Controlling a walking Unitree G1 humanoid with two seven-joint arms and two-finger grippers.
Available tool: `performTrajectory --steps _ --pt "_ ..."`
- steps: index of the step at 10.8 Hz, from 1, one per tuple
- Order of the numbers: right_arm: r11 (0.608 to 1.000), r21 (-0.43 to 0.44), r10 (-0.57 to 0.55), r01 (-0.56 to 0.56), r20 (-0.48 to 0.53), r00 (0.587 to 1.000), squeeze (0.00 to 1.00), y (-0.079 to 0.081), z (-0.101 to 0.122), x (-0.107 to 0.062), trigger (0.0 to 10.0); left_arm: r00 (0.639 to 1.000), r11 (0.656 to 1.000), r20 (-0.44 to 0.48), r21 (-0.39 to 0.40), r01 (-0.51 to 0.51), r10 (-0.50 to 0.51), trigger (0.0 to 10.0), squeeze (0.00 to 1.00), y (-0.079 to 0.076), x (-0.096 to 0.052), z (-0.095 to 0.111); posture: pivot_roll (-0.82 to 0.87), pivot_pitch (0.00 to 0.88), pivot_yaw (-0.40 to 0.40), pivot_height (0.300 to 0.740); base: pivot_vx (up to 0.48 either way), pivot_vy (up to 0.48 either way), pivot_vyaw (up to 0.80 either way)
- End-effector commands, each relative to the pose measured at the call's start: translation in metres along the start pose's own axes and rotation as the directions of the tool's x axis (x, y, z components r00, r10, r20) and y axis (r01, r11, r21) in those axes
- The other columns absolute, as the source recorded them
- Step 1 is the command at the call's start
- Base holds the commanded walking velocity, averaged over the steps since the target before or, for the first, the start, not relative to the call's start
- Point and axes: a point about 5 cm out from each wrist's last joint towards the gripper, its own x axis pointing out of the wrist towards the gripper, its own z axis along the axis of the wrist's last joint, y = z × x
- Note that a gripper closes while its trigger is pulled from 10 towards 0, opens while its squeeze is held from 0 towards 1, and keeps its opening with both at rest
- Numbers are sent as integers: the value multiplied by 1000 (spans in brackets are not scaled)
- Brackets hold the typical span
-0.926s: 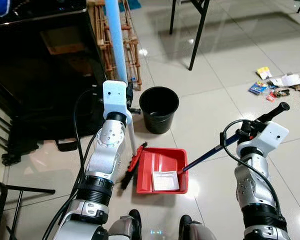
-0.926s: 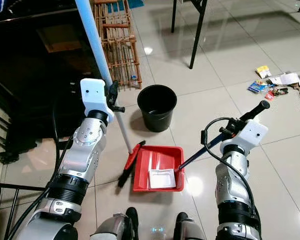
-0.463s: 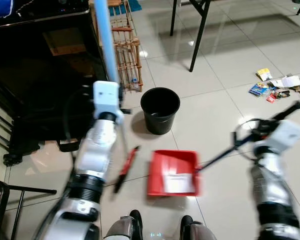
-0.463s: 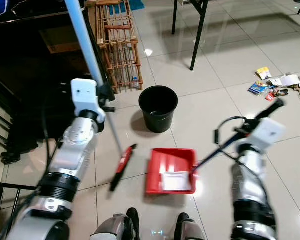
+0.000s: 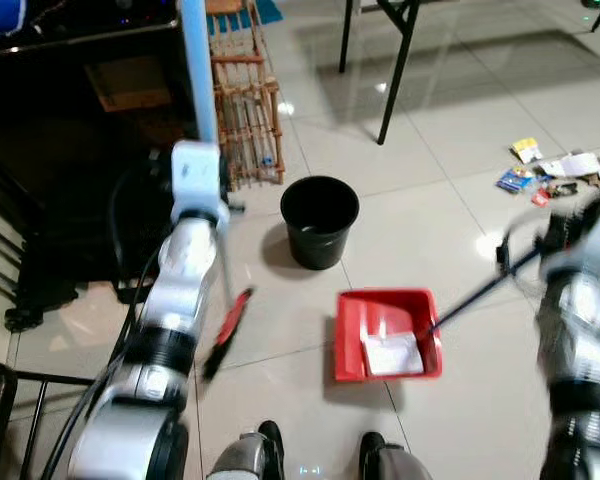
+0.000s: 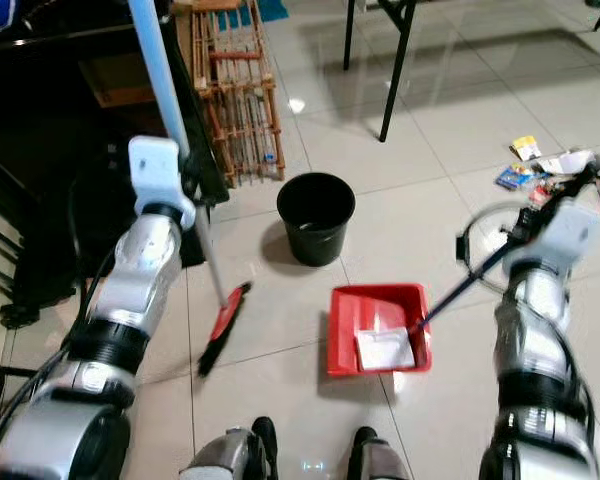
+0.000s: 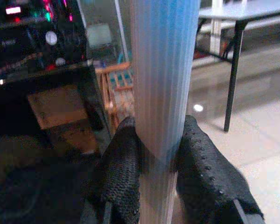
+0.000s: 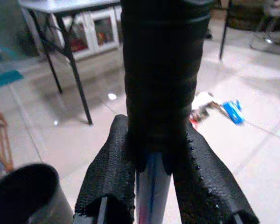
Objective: Sweep floor
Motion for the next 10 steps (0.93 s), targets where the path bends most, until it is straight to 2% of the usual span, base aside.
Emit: performTrajectory --steps 1,2,3,6,7,10 --pt "1000 -1 7 -7 46 999 0 -1 14 6 10000 997 1000 76 0 -3 3 10000 0 2 7 16 -23 162 33 740 0 0 0" --pt "1000 6 15 -15 60 998 0 0 21 10 10000 996 1000 84 -5 -6 6 10000 0 1 9 19 -25 156 31 740 0 0 0" --pt "999 -27 31 -29 68 997 0 1 31 16 10000 996 1000 89 -14 -10 11 10000 0 0 10 20 -34 154 32 740 0 0 0" --pt "996 -81 47 -36 138 989 0 1 66 30 10000 998 1000 68 -6 -2 2 10000 0 3 9 10 -61 150 69 740 0 0 0" --pt "996 -78 44 -32 157 987 0 1 76 34 10000 998 1000 69 -4 -1 1 10000 0 3 10 10 -61 148 69 740 0 0 0" --pt "996 -47 84 -76 200 976 0 15 105 44 10000 997 1000 74 -20 -11 12 10000 0 -1 8 8 -51 126 48 740 0 0 0"
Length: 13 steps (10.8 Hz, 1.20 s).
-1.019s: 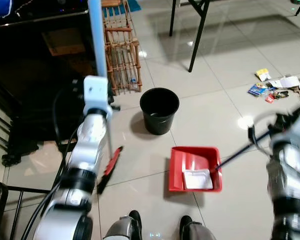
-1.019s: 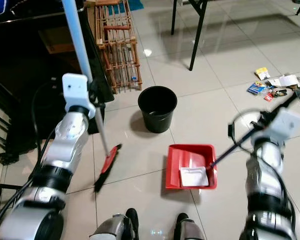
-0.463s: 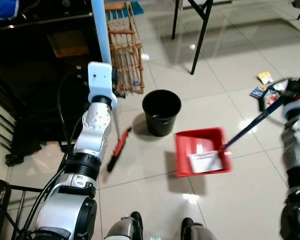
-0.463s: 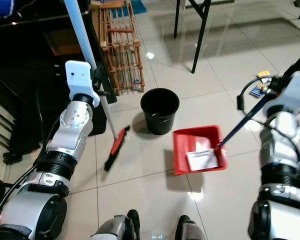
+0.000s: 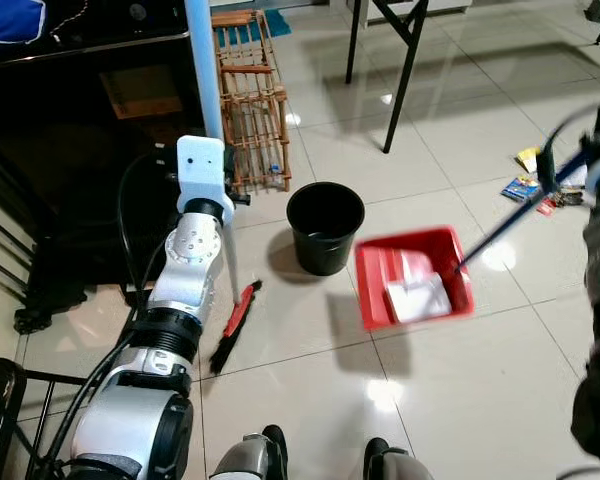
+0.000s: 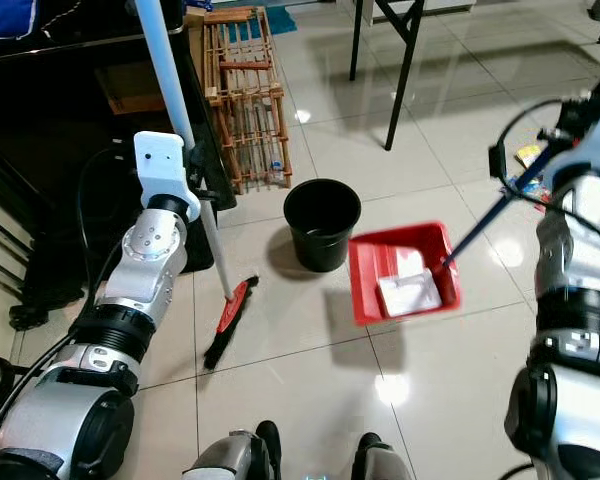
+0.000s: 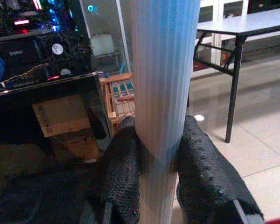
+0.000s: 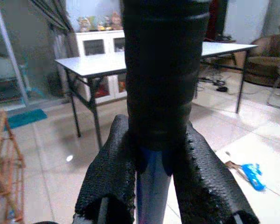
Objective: Sweep floor
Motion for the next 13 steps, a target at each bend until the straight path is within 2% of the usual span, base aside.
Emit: performTrajectory --steps 1,3,5,7,10,12,13 --pt "1000 6 6 -7 40 999 0 0 15 5 10000 998 1000 68 -6 -17 18 10000 0 2 3 12 -49 123 45 740 0 0 0" --pt "999 23 42 -44 78 996 0 15 35 18 10000 998 1000 62 -10 -19 19 10000 0 1 0 8 -41 99 29 740 0 0 0" --pt "998 29 45 -48 72 996 0 16 34 18 10000 997 999 67 -18 -31 33 10000 0 1 -1 7 -22 89 13 740 0 0 0" --pt "999 33 34 -35 45 998 0 16 22 16 10000 997 1000 70 -15 -17 18 10000 0 -1 -4 5 -22 83 18 740 0 0 0" --pt "999 44 -5 3 40 999 0 3 17 13 10000 997 1000 72 -4 -5 5 10000 0 1 0 8 -31 94 39 740 0 0 0" --pt "996 46 -71 72 -14 997 0 -12 -11 -3 10000 997 1000 71 6 4 -4 10000 0 4 3 11 -38 114 70 740 0 0 0" --pt "995 50 -83 84 -28 996 0 -13 -19 -8 10000 997 1000 73 11 10 -11 10000 0 5 4 13 -37 120 77 740 0 0 0"
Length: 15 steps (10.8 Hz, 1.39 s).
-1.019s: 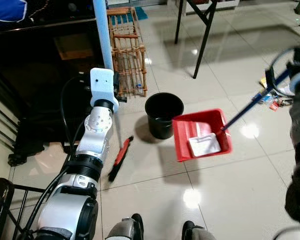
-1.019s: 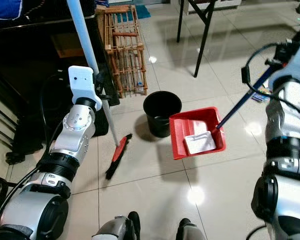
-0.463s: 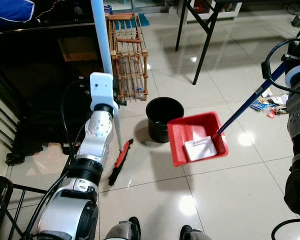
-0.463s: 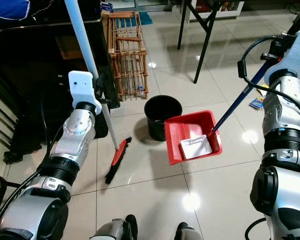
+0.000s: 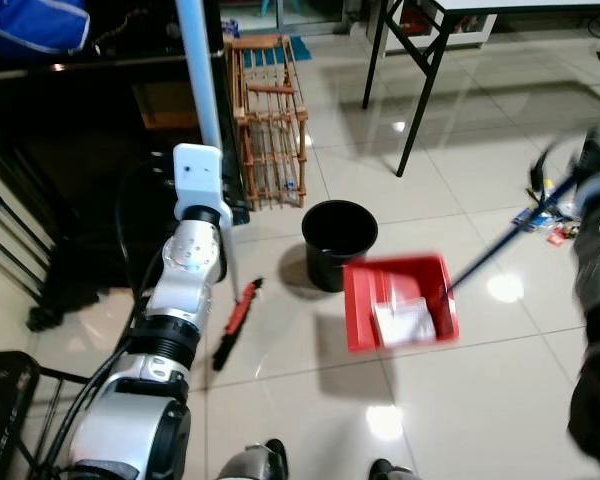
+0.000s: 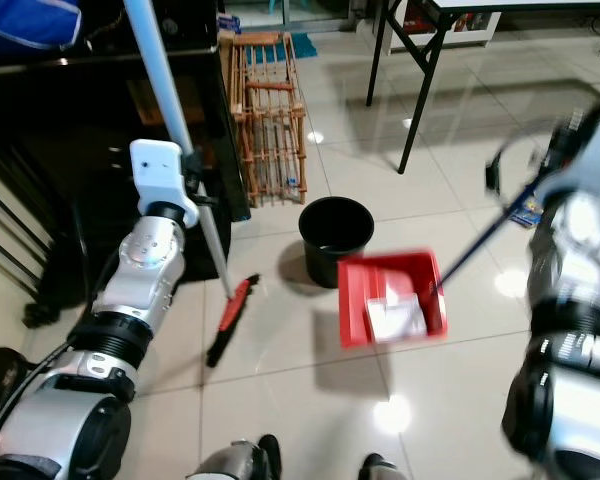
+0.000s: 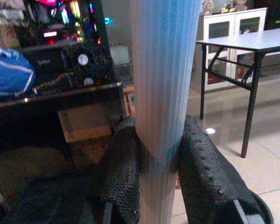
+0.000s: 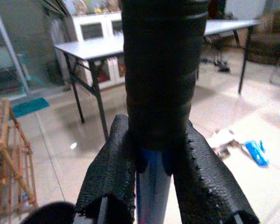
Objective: Sweep floor
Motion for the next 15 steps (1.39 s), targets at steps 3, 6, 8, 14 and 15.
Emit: performTrajectory --steps 3,6,8,14,15 --pt "999 42 -13 9 87 996 0 2 12 -4 10000 998 1000 69 14 11 -12 10000 0 3 11 21 -38 136 89 740 0 0 0" --pt "999 38 -5 1 99 995 0 5 18 -2 10000 998 1000 68 14 3 -4 10000 0 4 10 20 -28 151 81 740 91 0 0" --pt "999 31 28 -33 158 987 0 11 41 4 10000 998 1000 64 14 -1 0 10000 0 5 9 19 -31 157 76 740 274 0 0" --pt "994 32 98 -109 244 965 0 31 73 13 10000 998 1000 59 11 -10 9 10000 0 4 8 18 -27 154 67 740 291 0 0" --pt "993 31 102 -113 244 964 0 32 74 14 10000 998 1000 58 11 -10 10 10000 0 4 8 17 -26 153 65 740 326 0 0"
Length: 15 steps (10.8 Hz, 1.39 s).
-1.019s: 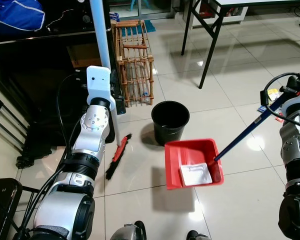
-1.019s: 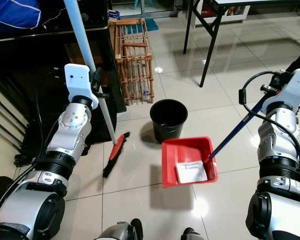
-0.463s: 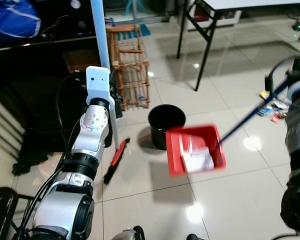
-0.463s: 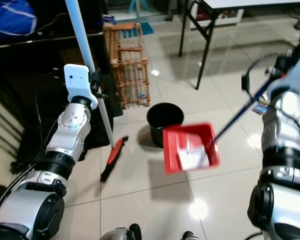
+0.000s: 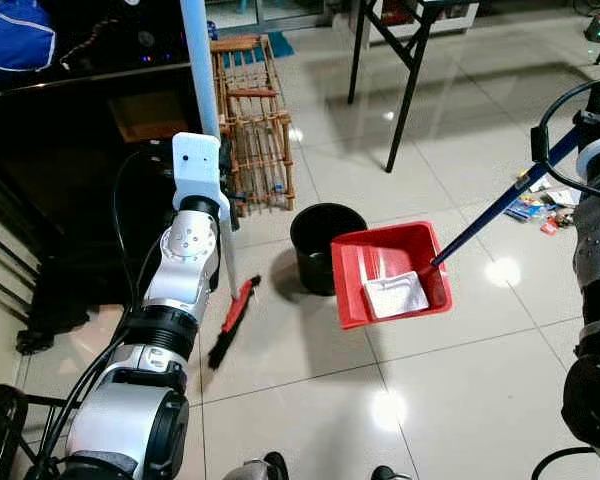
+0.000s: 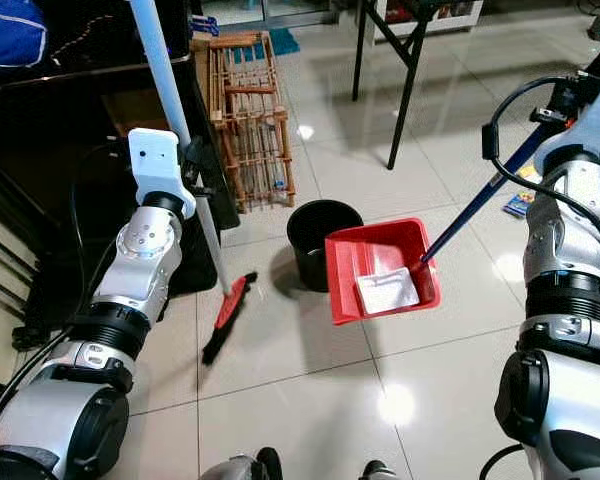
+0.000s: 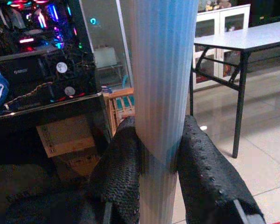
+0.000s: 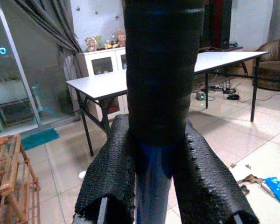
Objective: Sweep floor
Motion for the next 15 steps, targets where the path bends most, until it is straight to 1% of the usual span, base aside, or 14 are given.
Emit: performTrajectory --steps 1,5,10,15 --pt "1000 12 21 -22 87 996 0 5 23 7 10000 999 1000 49 3 -14 14 10000 0 2 3 12 -26 151 61 740 352 0 0" --pt "999 14 43 -44 107 993 0 11 31 11 10000 999 1000 38 -1 -23 23 10000 0 1 1 8 -26 139 51 740 382 0 0" --pt "999 21 47 -50 106 993 0 12 28 10 10000 999 1000 29 3 -19 19 10000 0 -1 0 5 -34 112 54 740 450 0 0" --pt "999 24 45 -48 98 994 0 11 24 8 10000 1000 1000 25 2 -15 14 10000 0 -2 0 4 -33 108 55 740 480 0 0"
